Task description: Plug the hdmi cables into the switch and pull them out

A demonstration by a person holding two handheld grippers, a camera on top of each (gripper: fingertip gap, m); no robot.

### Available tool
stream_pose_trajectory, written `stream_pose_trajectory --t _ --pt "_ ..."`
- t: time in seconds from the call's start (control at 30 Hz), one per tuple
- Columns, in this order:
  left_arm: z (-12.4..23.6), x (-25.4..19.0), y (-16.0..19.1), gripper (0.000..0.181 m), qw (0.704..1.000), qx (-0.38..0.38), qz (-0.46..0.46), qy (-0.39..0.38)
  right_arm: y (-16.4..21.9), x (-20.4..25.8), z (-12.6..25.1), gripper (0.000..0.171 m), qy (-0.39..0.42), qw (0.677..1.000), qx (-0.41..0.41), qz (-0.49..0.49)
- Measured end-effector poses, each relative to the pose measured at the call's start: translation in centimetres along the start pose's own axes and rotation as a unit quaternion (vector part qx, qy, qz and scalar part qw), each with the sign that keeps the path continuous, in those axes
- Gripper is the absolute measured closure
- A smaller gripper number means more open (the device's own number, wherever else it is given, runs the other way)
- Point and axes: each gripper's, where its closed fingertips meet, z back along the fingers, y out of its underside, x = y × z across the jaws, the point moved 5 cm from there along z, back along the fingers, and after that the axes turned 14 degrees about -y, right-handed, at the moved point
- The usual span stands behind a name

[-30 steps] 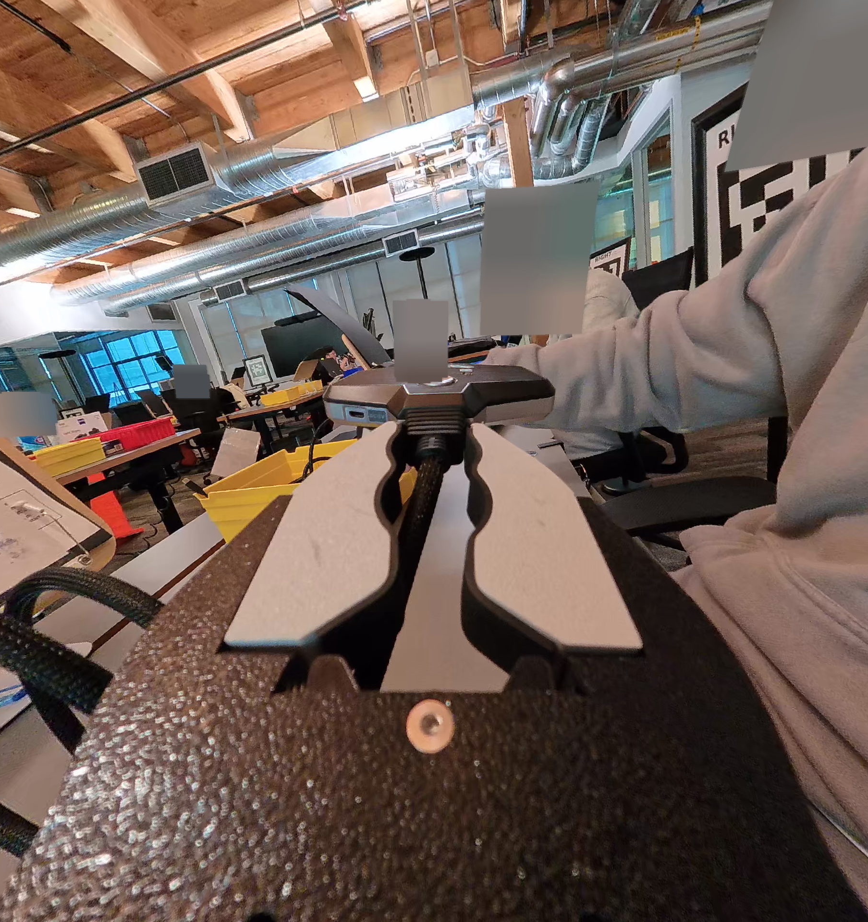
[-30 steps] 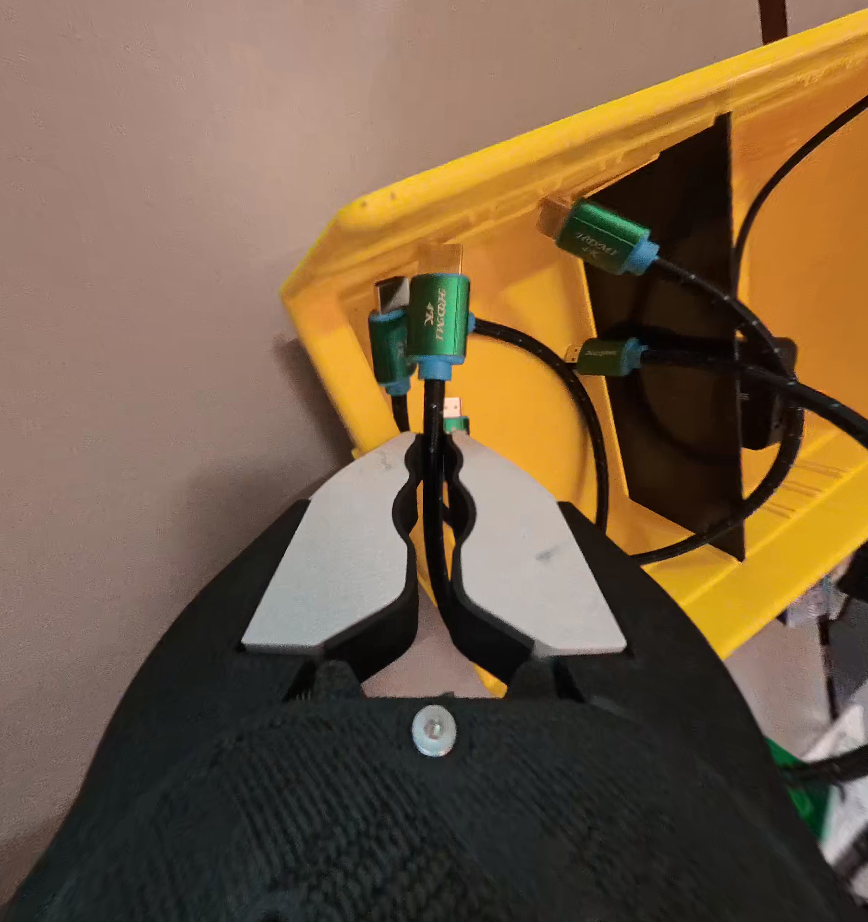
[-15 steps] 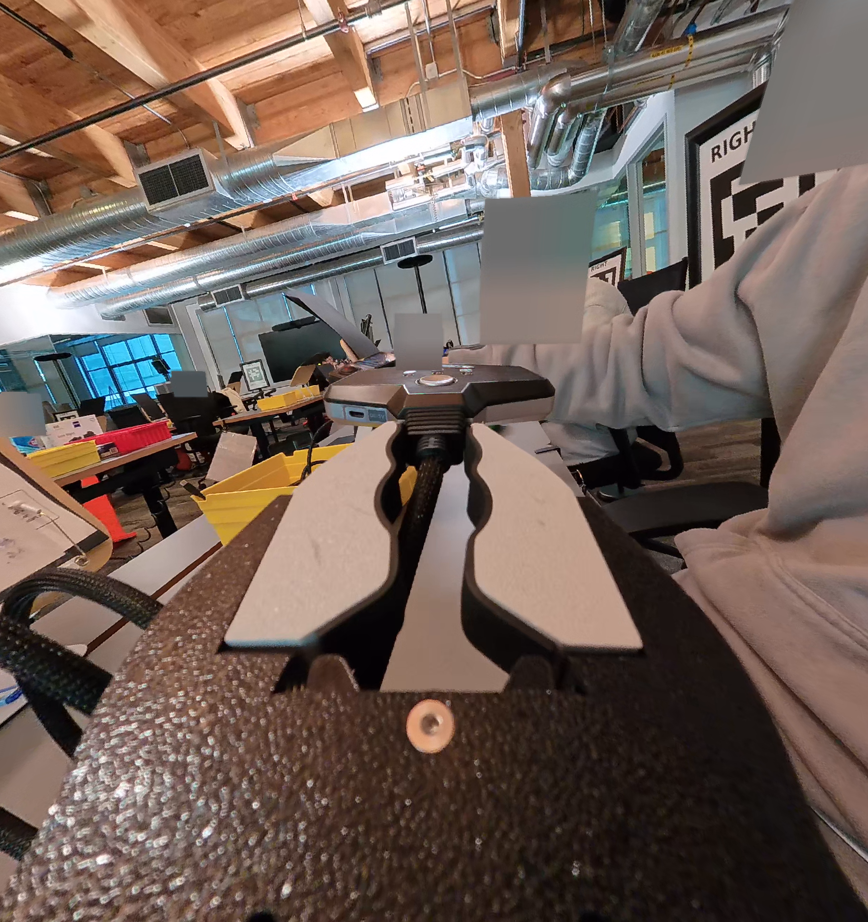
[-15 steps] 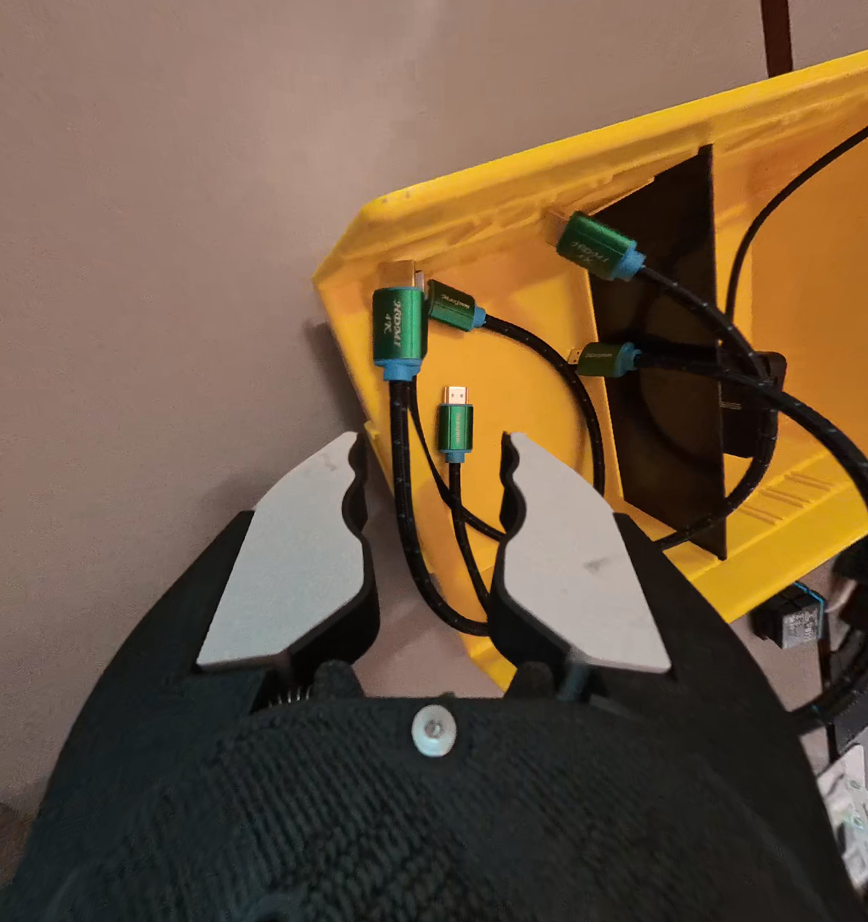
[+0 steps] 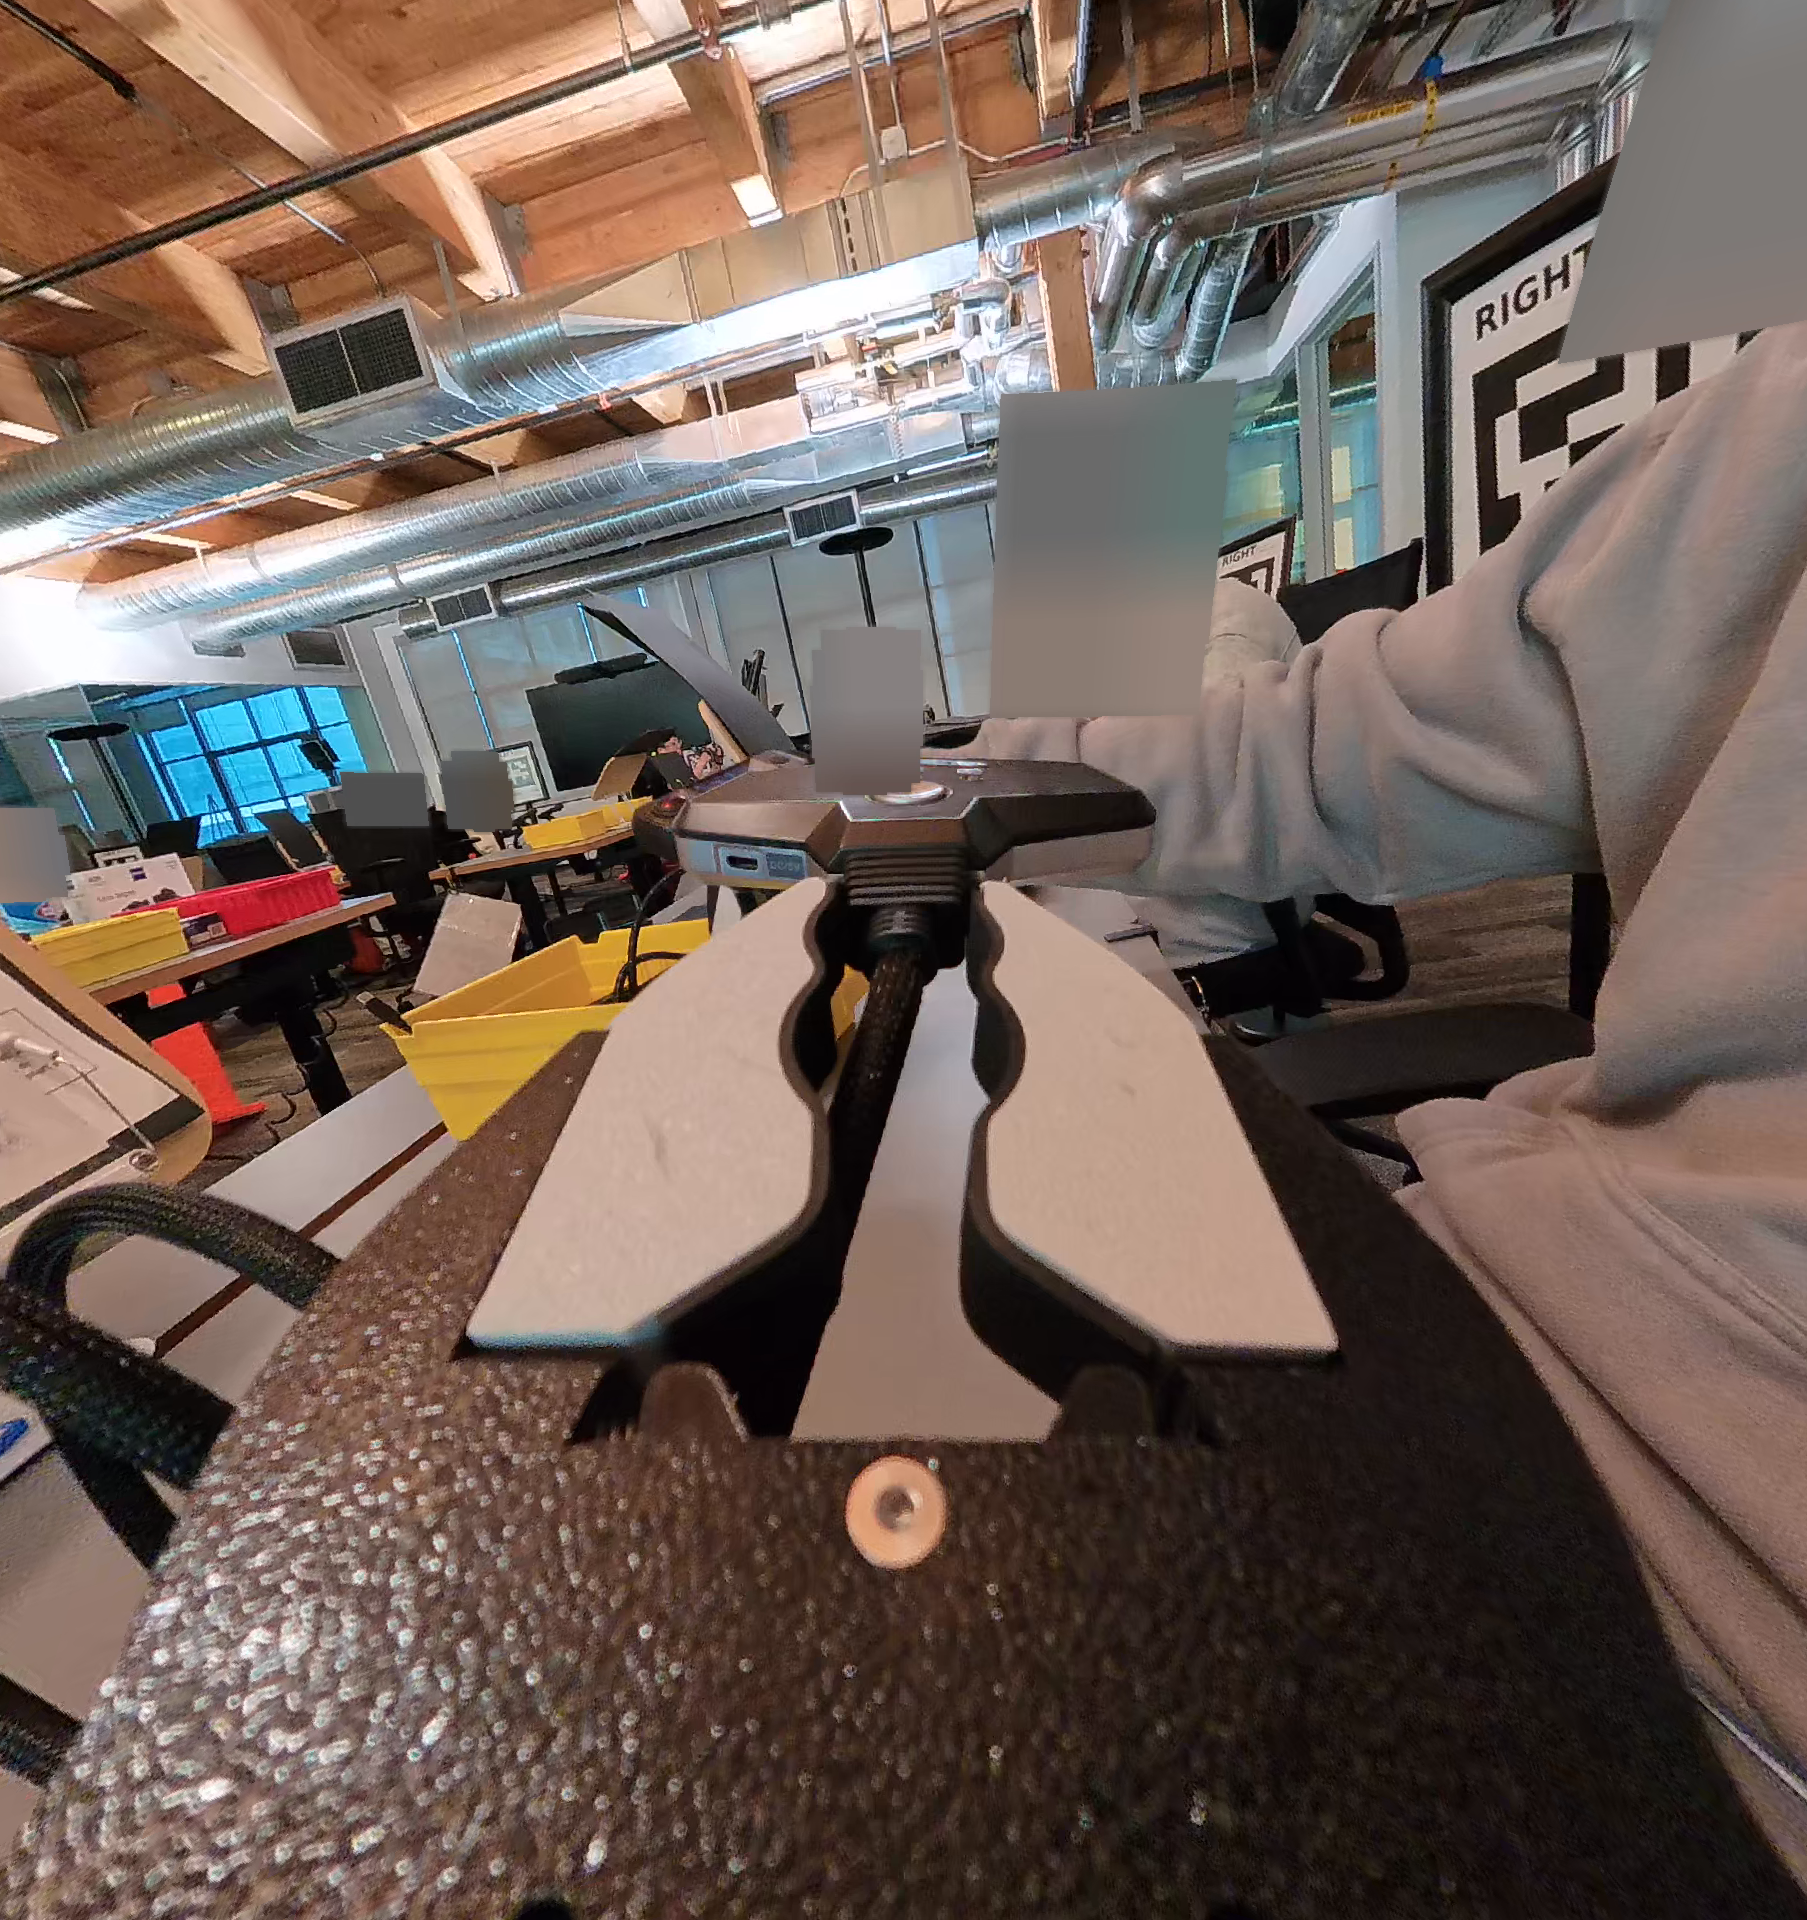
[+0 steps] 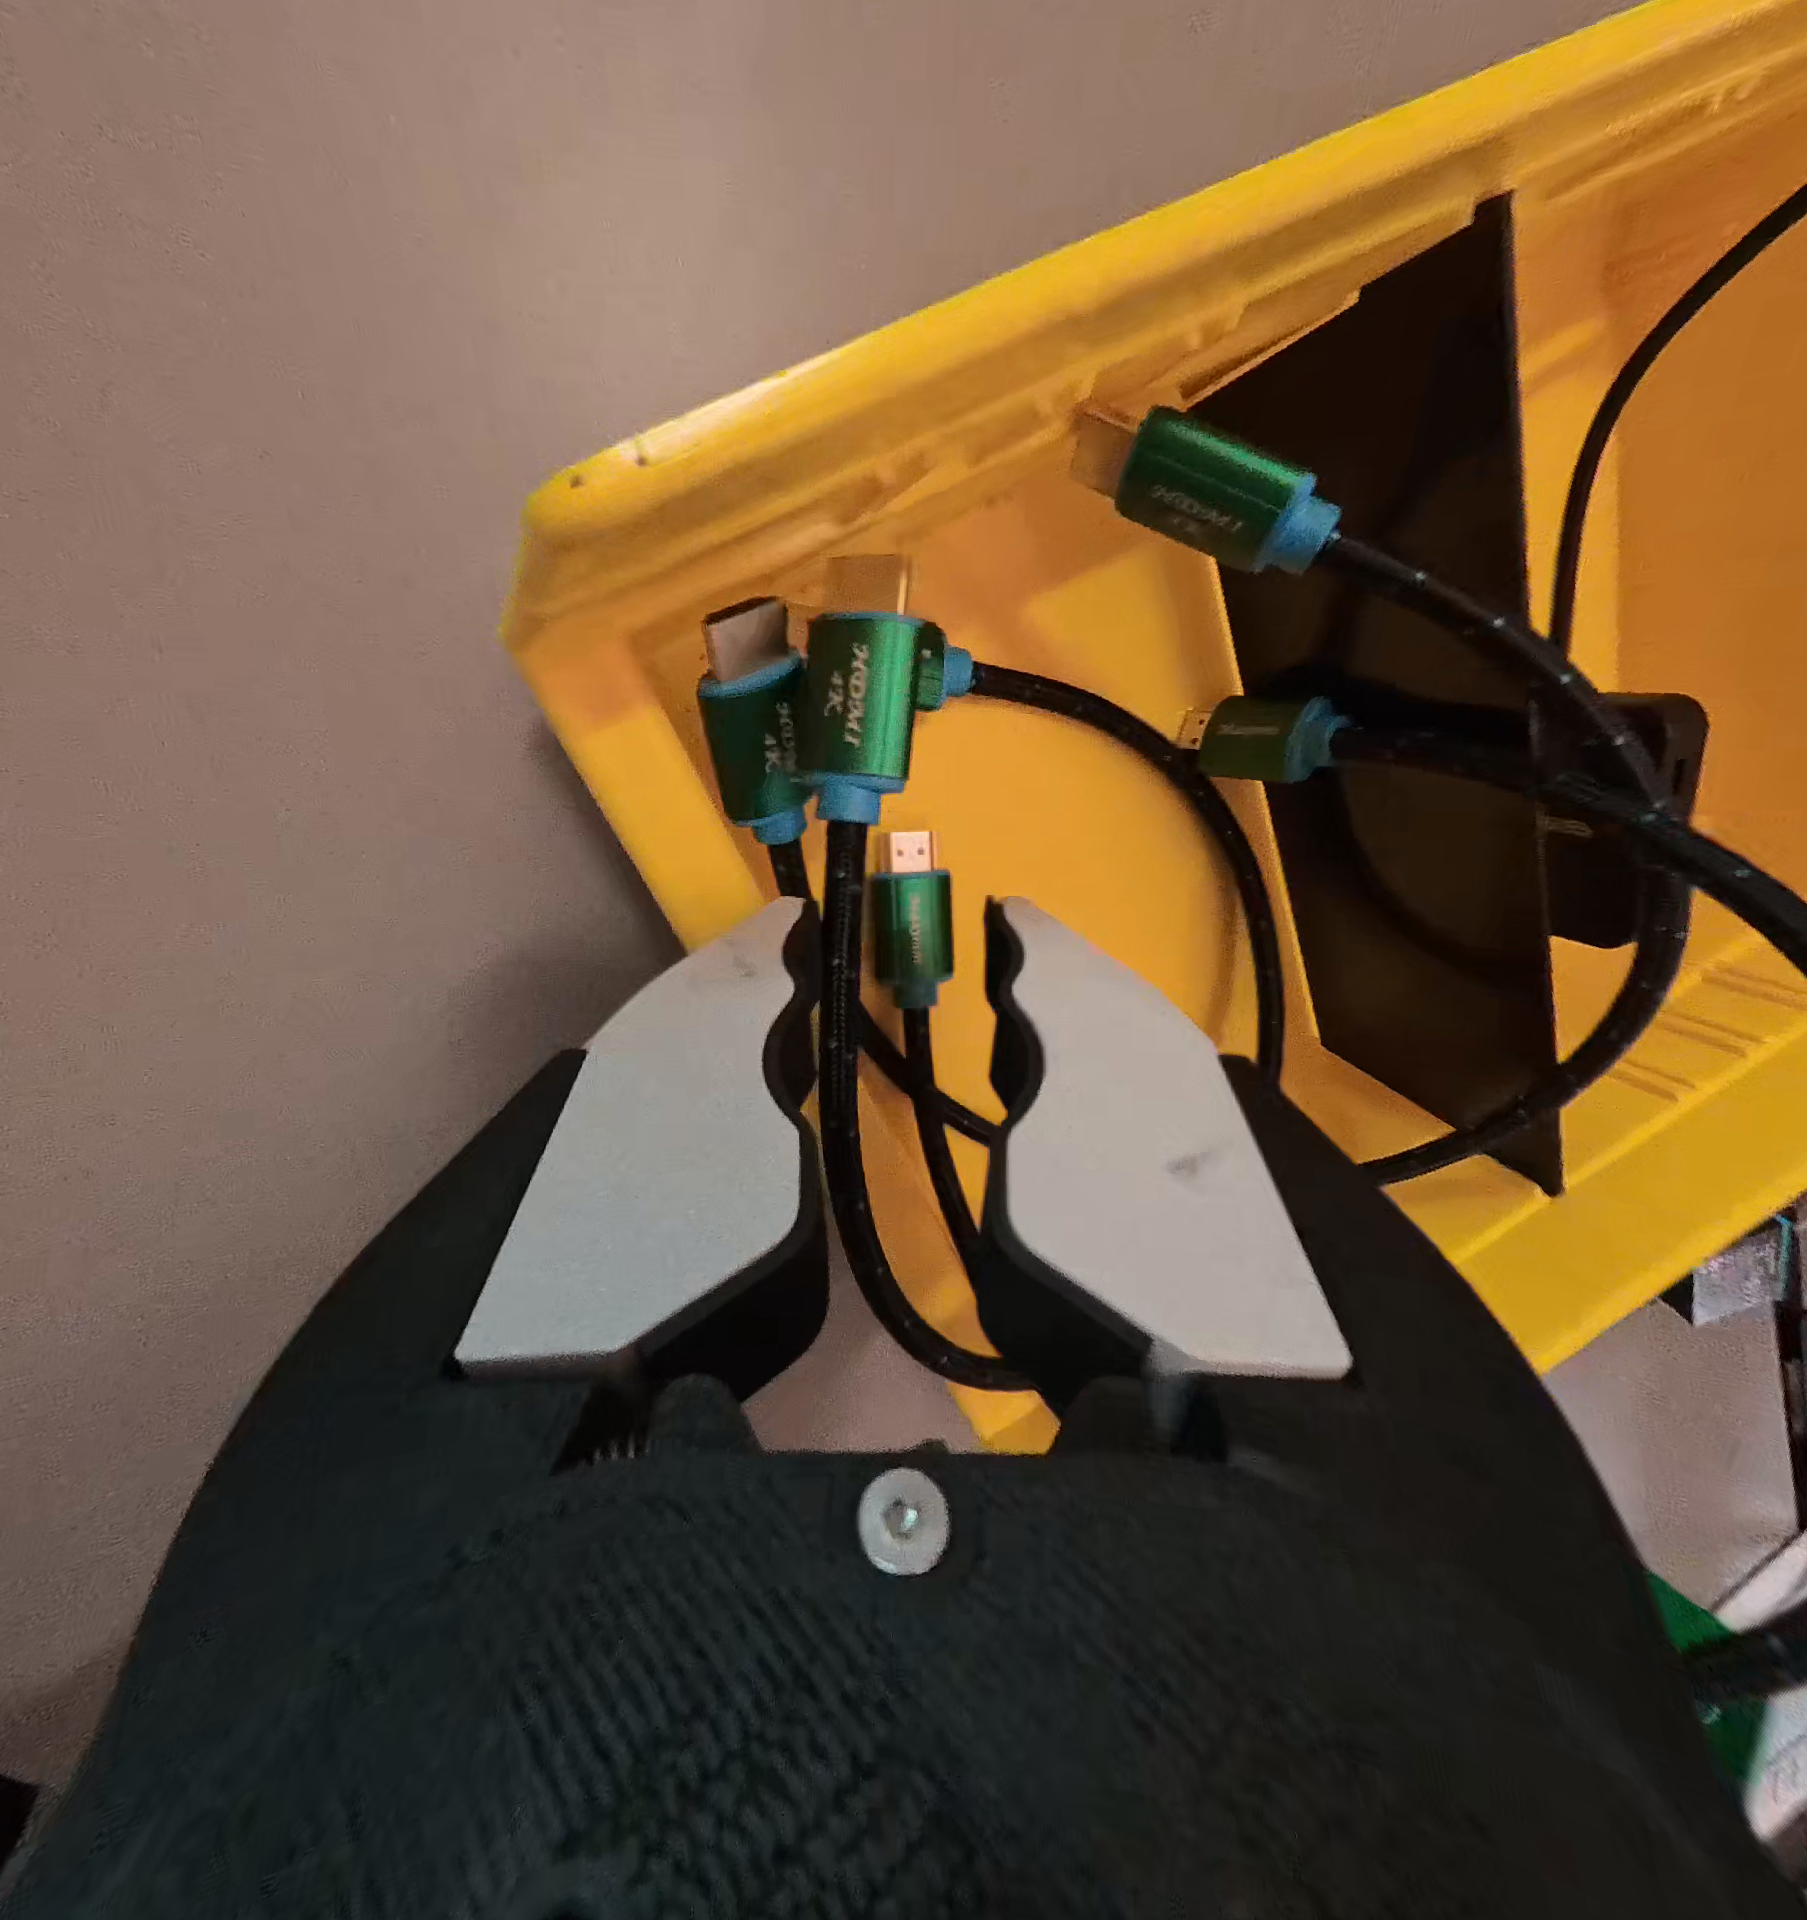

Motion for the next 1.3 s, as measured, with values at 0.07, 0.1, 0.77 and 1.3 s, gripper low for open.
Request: stream_pose_trajectory --t 0.07,0.1,0.77,1.3 --pt "0.1 0.1 0.1 0.16 1.0 0.002 0.0 -0.002 -0.3 -0.1 0.5 0.131 0.005 1.0 -0.004 0.002" --pt "0.1 0.1 0.0 0.16 1.0 0.0 0.001 -0.002 -0.5 -0.1 0.9 0.13 0.005 1.0 -0.014 0.002" --pt "-2.5 -2.3 -0.1 0.159 0.99 0.026 -0.134 -0.016 -15.6 26.2 10.4 0.118 -0.572 0.689 -0.423 -0.14" --pt "-3.2 -2.2 2.1 0.159 0.979 0.068 -0.191 -0.026 -16.7 27.1 7.8 0.148 -0.59 0.698 -0.39 -0.115"
